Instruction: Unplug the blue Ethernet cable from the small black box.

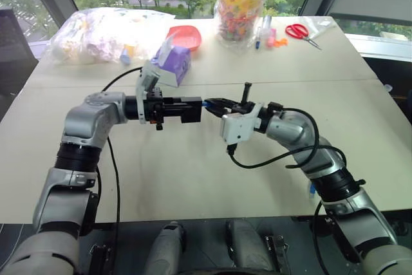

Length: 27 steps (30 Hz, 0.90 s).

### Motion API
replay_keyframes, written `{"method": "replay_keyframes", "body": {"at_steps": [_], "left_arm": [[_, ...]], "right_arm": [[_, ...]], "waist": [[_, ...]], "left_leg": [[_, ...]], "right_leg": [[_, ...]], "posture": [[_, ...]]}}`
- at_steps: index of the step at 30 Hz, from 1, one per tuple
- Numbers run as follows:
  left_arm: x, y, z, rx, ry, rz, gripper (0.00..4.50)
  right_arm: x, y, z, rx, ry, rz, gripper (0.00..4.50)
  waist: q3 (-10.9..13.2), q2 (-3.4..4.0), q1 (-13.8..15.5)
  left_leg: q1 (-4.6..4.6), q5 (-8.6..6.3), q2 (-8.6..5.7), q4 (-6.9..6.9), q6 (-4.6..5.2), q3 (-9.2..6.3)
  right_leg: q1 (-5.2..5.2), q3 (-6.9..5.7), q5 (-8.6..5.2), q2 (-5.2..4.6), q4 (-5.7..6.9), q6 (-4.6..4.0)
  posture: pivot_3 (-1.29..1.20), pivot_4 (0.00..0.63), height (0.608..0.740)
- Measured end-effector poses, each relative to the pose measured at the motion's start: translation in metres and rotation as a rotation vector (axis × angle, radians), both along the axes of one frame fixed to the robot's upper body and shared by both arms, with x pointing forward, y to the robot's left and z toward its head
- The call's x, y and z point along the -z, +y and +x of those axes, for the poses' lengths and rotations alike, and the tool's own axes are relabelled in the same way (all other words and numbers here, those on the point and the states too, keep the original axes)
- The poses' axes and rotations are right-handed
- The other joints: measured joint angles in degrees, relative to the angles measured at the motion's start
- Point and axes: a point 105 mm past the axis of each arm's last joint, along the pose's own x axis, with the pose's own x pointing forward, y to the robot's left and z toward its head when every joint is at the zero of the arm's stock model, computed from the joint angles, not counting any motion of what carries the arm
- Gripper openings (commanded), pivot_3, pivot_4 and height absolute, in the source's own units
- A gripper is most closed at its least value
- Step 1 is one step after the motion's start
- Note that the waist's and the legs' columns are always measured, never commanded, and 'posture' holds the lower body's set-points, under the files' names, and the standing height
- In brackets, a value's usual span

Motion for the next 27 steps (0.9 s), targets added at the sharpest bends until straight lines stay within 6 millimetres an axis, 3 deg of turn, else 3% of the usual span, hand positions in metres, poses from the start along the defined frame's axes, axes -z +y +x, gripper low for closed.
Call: {"method": "replay_keyframes", "body": {"at_steps": [1,6,8,12,16,25,27], "left_arm": [[0.001,0.001,0.001,-0.011,-0.002,0.010,0.50],[0.000,0.005,0.003,-0.028,-0.043,0.034,0.50],[0.000,0.008,0.003,-0.028,-0.049,0.047,0.50],[-0.005,0.018,-0.004,0.005,-0.078,0.082,0.50],[-0.006,0.015,-0.015,0.055,-0.098,0.089,0.50],[-0.011,0.014,-0.022,0.077,-0.116,0.094,0.50],[-0.007,0.016,-0.022,0.071,-0.107,0.096,0.50]], "right_arm": [[-0.001,0.001,-0.003,-0.017,0.059,0.012,1.26],[0.000,0.005,-0.021,-0.096,0.355,0.047,3.91],[0.000,0.003,-0.021,-0.093,0.497,0.070,4.43],[-0.014,-0.010,-0.018,-0.047,0.828,0.188,4.43],[-0.012,-0.004,-0.018,-0.024,1.042,0.260,4.43],[-0.015,0.005,-0.014,0.015,1.182,0.295,4.43],[-0.016,0.007,-0.013,0.015,1.189,0.299,3.92]], "waist": [[0.0,0.00,0.0],[0.0,0.00,0.0],[0.0,0.00,0.0],[0.0,0.00,0.0],[0.0,0.00,0.0],[0.0,0.00,0.0],[0.0,0.01,0.0]], "left_leg": [[0.00,0.00,0.00,0.00,0.00,-0.01],[0.01,0.00,0.00,0.03,0.00,-0.04],[0.00,0.00,0.00,0.04,0.00,-0.04],[0.02,0.00,0.03,0.00,0.01,-0.06],[-0.02,-0.01,0.02,0.00,0.02,-0.08],[-0.03,-0.01,0.00,0.00,0.02,-0.08],[-0.03,-0.01,0.00,0.00,0.02,-0.07]], "right_leg": [[0.00,0.00,0.00,0.00,0.00,0.00],[0.04,-0.01,0.00,0.00,0.00,0.00],[0.04,-0.01,0.00,0.00,0.00,0.00],[0.02,-0.02,0.00,0.01,0.02,-0.01],[0.00,-0.04,0.00,-0.01,0.01,-0.01],[-0.02,-0.04,0.00,-0.01,0.02,0.00],[-0.03,-0.04,0.00,-0.01,0.02,0.00]], "posture": [[0.00,0.150,0.740],[0.00,0.150,0.740],[0.00,0.150,0.740],[0.00,0.150,0.740],[0.00,0.150,0.740],[0.00,0.150,0.740],[0.00,0.150,0.740]]}}
